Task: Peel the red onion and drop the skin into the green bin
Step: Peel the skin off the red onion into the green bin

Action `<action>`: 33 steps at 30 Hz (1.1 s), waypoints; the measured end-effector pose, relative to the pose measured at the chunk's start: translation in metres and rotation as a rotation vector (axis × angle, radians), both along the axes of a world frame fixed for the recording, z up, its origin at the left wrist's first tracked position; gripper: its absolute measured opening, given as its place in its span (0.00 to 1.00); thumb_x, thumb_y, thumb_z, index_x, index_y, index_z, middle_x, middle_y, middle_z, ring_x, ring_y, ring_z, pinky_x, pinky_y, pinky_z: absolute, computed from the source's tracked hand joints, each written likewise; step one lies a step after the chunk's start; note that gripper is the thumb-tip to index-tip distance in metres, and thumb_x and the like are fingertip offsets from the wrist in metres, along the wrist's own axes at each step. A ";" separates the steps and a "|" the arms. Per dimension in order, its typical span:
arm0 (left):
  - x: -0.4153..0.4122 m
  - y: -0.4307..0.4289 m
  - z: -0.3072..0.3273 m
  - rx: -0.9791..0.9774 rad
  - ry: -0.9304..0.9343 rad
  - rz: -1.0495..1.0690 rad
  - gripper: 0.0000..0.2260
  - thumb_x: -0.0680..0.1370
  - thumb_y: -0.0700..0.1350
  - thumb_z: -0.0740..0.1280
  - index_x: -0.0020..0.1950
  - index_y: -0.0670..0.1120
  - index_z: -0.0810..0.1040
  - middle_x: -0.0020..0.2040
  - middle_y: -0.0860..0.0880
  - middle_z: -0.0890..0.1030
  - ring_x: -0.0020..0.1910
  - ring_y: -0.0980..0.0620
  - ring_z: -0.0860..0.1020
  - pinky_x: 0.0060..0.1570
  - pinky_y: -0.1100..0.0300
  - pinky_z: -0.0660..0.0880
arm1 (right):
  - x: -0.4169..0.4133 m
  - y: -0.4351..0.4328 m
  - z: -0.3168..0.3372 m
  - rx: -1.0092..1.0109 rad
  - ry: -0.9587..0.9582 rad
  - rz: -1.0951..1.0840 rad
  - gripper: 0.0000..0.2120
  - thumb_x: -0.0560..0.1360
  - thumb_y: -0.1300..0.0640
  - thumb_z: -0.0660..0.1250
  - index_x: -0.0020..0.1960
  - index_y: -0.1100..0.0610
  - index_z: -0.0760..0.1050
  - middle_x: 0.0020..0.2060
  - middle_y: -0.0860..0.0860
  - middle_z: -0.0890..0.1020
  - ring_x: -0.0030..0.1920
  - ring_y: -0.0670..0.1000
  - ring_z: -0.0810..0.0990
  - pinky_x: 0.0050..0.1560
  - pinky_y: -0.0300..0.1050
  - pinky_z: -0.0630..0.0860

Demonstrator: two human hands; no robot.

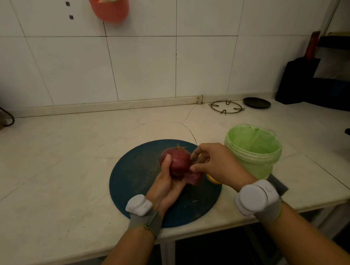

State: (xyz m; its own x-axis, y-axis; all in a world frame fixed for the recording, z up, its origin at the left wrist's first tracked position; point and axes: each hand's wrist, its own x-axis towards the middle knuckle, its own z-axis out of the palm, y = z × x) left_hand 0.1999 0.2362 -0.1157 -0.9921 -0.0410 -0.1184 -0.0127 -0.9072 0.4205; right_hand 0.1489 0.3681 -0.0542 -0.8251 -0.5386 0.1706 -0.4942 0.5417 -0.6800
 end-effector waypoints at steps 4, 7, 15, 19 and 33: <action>0.003 -0.001 0.002 0.051 -0.006 0.015 0.48 0.48 0.44 0.85 0.64 0.39 0.68 0.56 0.34 0.79 0.55 0.37 0.79 0.51 0.44 0.78 | 0.002 0.005 0.005 0.045 0.065 -0.020 0.08 0.67 0.62 0.75 0.44 0.55 0.81 0.34 0.47 0.81 0.34 0.40 0.77 0.34 0.26 0.71; 0.005 0.000 0.005 0.080 -0.024 0.003 0.51 0.49 0.47 0.85 0.68 0.39 0.66 0.62 0.34 0.75 0.60 0.35 0.76 0.52 0.41 0.77 | 0.003 0.020 0.020 0.043 0.085 -0.040 0.06 0.67 0.63 0.74 0.43 0.55 0.81 0.36 0.49 0.82 0.35 0.41 0.79 0.35 0.26 0.73; 0.006 -0.001 0.005 0.014 -0.009 0.023 0.47 0.45 0.49 0.85 0.61 0.42 0.74 0.53 0.38 0.82 0.57 0.38 0.76 0.48 0.43 0.79 | -0.029 0.076 0.055 0.015 0.305 -0.467 0.04 0.70 0.61 0.71 0.44 0.55 0.81 0.41 0.51 0.81 0.42 0.47 0.77 0.45 0.38 0.69; 0.008 0.000 0.008 -0.001 -0.004 0.030 0.47 0.43 0.47 0.85 0.61 0.45 0.74 0.59 0.39 0.77 0.58 0.40 0.75 0.50 0.43 0.78 | -0.046 0.087 0.048 0.075 0.333 -0.593 0.06 0.74 0.59 0.66 0.46 0.59 0.82 0.44 0.55 0.83 0.43 0.52 0.77 0.45 0.40 0.68; 0.010 -0.001 0.005 -0.006 0.030 -0.038 0.43 0.45 0.40 0.85 0.59 0.40 0.74 0.52 0.37 0.82 0.50 0.42 0.82 0.50 0.48 0.78 | 0.010 0.005 0.017 -0.089 -0.033 -0.019 0.27 0.60 0.48 0.79 0.54 0.51 0.73 0.46 0.46 0.79 0.46 0.46 0.78 0.46 0.40 0.77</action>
State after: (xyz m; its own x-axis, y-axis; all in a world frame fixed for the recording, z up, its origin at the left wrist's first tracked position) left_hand 0.2102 0.2352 -0.1105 -0.9960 -0.0038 -0.0888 -0.0347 -0.9037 0.4269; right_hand 0.1594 0.3733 -0.0368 -0.8407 -0.5072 0.1896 -0.4612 0.4874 -0.7415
